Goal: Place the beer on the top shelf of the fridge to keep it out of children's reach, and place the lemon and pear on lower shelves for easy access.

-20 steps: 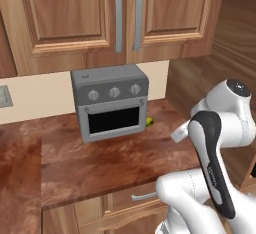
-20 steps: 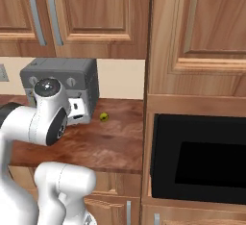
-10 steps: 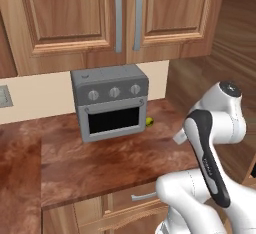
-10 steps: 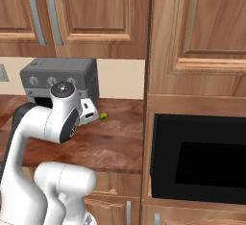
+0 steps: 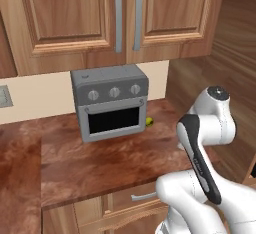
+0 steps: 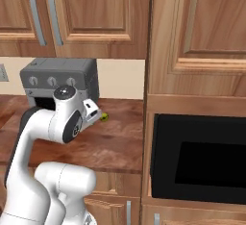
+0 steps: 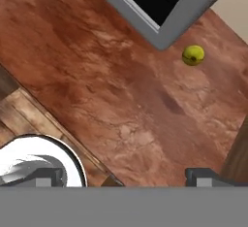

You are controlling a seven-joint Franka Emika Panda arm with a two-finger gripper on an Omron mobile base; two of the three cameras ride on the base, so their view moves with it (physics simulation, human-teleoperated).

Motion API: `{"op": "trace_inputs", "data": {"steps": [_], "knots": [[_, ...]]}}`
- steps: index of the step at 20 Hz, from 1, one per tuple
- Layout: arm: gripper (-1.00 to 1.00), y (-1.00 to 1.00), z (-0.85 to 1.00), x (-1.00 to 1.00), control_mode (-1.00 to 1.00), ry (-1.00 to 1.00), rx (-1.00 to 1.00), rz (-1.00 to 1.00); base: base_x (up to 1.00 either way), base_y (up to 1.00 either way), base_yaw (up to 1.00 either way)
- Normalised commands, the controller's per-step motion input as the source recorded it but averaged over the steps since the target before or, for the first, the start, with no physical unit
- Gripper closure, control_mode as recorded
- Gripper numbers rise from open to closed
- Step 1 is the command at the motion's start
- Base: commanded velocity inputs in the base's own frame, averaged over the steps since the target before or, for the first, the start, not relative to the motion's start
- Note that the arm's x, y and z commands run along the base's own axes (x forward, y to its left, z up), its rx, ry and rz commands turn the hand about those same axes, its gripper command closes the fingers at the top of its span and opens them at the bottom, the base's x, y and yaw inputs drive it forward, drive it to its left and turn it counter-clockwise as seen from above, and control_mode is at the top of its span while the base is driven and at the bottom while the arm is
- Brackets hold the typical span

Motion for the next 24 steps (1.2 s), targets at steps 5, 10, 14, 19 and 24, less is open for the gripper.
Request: {"op": "trace_inputs", "data": {"steps": [5,10,14,19,24], "knots": [[-1.00,-0.27,-0.19,0.10,-1.00,-0.02,-0.10,0.23,0.00,0.00,0.00],[-1.00,-0.20,-0.10,0.09,-1.00,-0.02,-0.12,0.24,0.00,0.00,0.00],[-1.00,-0.13,-0.01,0.10,-1.00,0.00,-0.16,0.23,0.00,0.00,0.00],[-1.00,-0.14,0.00,0.10,-1.00,0.00,-0.15,0.23,0.00,0.00,0.00],[-1.00,-0.03,0.00,0.05,-1.00,0.00,-0.13,0.17,0.00,0.00,0.00]]}}
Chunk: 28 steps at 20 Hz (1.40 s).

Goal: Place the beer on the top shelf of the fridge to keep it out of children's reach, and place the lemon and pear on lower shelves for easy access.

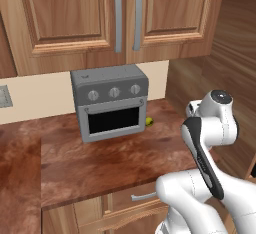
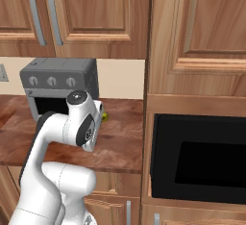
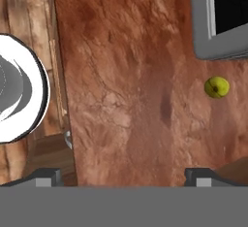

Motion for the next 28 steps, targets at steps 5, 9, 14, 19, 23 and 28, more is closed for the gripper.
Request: {"op": "trace_inputs", "data": {"steps": [5,9,14,19,23,28], "knots": [[-1.00,0.01,0.00,0.04,-1.00,0.00,-0.11,0.07,0.00,0.00,0.00],[-1.00,0.10,0.00,0.06,-1.00,0.01,-0.05,0.00,0.00,0.00,0.00],[-1.00,0.25,0.00,0.16,-1.00,0.06,0.01,0.00,0.00,0.00,0.00],[-1.00,0.13,0.00,0.18,-1.00,0.06,0.09,-0.01,0.00,0.00,0.00],[-1.00,0.01,0.00,0.23,-1.00,0.02,0.13,0.00,0.00,0.00,0.00],[-1.00,0.00,-0.02,0.26,-1.00,0.00,0.13,0.00,0.00,0.00,0.00]]}}
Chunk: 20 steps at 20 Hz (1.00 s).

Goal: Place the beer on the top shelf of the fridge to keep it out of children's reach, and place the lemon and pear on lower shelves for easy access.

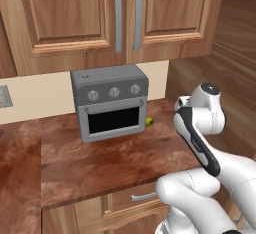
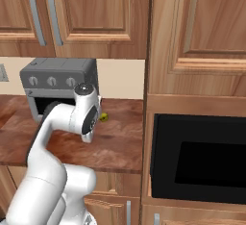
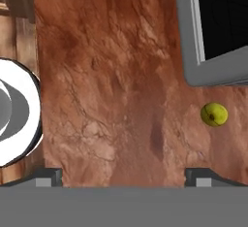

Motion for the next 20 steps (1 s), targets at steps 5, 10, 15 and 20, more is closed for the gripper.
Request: {"op": "trace_inputs", "data": {"steps": [5,10,15,20], "knots": [[-1.00,0.00,-0.12,0.29,-1.00,0.00,0.09,0.00,0.00,0.00,0.00],[-1.00,0.03,-0.14,0.33,-1.00,0.00,0.03,0.00,0.00,0.00,0.00],[-1.00,0.03,-0.15,0.40,-1.00,0.00,0.01,0.01,0.00,0.00,0.00],[-1.00,0.07,-0.17,0.42,-1.00,0.00,0.00,0.03,0.00,0.00,0.00]]}}
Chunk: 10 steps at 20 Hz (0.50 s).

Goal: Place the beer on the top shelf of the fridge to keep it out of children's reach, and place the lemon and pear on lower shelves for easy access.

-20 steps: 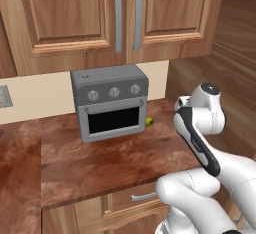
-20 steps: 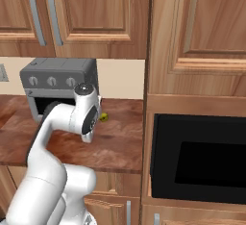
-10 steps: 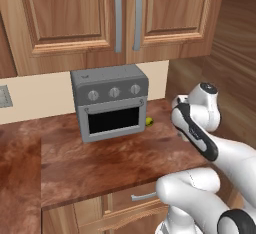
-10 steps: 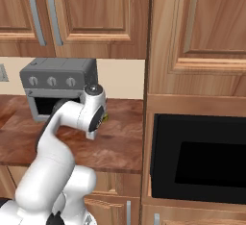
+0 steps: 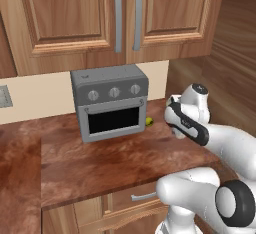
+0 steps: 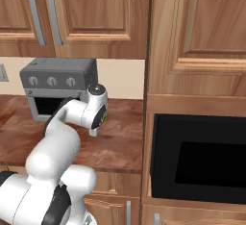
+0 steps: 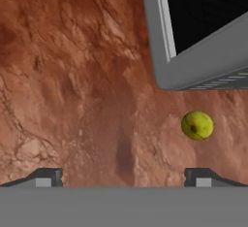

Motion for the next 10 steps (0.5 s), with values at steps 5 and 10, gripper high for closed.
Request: {"op": "trace_inputs", "data": {"steps": [5,10], "knots": [[-1.00,0.00,-0.09,0.36,-1.00,0.00,0.01,0.07,0.00,0.00,0.00],[-1.00,0.00,0.00,0.26,-1.00,0.00,0.03,0.09,0.00,0.00,0.00]]}}
